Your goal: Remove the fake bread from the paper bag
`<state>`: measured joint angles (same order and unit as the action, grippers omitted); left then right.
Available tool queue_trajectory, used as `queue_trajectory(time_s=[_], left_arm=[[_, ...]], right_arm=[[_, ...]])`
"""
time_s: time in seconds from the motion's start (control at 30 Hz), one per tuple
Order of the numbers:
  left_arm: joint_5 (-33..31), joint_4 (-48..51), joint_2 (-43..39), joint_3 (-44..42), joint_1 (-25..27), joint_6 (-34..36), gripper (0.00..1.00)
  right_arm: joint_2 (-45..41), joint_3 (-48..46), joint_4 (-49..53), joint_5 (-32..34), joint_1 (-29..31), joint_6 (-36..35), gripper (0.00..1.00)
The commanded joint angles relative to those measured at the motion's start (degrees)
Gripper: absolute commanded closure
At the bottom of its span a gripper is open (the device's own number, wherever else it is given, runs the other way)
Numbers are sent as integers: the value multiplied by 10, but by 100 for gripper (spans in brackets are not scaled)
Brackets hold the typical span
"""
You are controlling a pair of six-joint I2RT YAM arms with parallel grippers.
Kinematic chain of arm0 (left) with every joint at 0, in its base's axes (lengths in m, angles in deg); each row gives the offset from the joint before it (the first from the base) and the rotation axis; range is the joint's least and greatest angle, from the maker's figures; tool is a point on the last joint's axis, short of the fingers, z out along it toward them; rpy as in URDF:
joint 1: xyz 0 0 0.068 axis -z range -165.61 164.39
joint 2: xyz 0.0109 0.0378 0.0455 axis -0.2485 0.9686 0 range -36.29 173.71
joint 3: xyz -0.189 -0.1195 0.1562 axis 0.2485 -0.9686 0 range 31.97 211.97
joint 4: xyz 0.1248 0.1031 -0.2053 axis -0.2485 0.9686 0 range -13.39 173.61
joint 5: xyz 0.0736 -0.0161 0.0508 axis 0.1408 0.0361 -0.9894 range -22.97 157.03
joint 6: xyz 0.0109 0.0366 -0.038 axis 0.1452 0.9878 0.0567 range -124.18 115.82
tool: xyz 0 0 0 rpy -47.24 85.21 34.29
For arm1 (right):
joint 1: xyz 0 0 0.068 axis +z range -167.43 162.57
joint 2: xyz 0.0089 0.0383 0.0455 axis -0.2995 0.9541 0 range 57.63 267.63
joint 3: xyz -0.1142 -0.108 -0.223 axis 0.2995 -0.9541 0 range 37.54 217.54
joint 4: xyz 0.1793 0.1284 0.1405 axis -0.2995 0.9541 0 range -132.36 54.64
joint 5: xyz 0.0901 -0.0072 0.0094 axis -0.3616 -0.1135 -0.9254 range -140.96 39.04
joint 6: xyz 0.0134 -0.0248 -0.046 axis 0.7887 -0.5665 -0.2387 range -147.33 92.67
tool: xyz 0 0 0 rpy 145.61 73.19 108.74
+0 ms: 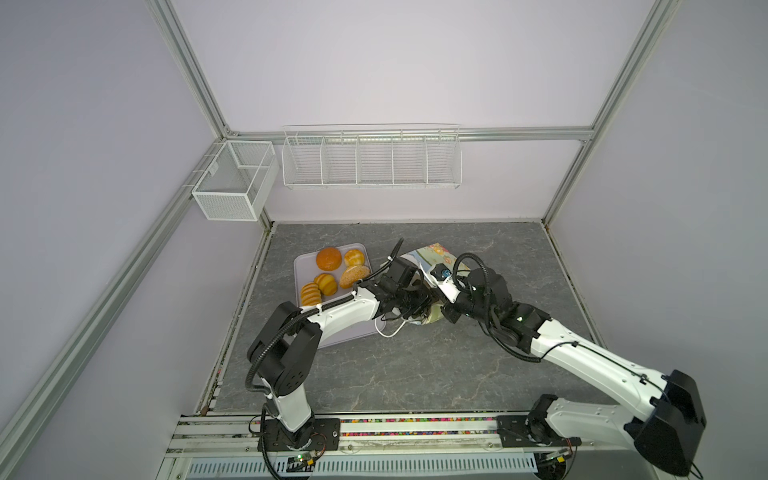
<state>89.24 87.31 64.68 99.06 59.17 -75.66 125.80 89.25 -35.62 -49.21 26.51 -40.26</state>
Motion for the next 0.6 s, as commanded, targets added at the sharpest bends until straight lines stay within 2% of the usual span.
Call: queue_trajectory(time_s=[0.0, 0.1, 0.23, 0.57], left_arm=[[11, -18, 20, 18, -7, 4, 62], [15, -24, 21, 14, -10, 6, 76], [5, -3, 0, 15, -10, 23, 96], [-36, 52, -103, -32, -10, 43, 100]], right_arm=[[-7, 8, -46, -90, 12, -29, 93], [-12, 7, -43, -87, 12, -35, 93], [-11, 9, -30, -49, 11, -35, 93], [-9, 2, -36, 31, 11, -34, 93]])
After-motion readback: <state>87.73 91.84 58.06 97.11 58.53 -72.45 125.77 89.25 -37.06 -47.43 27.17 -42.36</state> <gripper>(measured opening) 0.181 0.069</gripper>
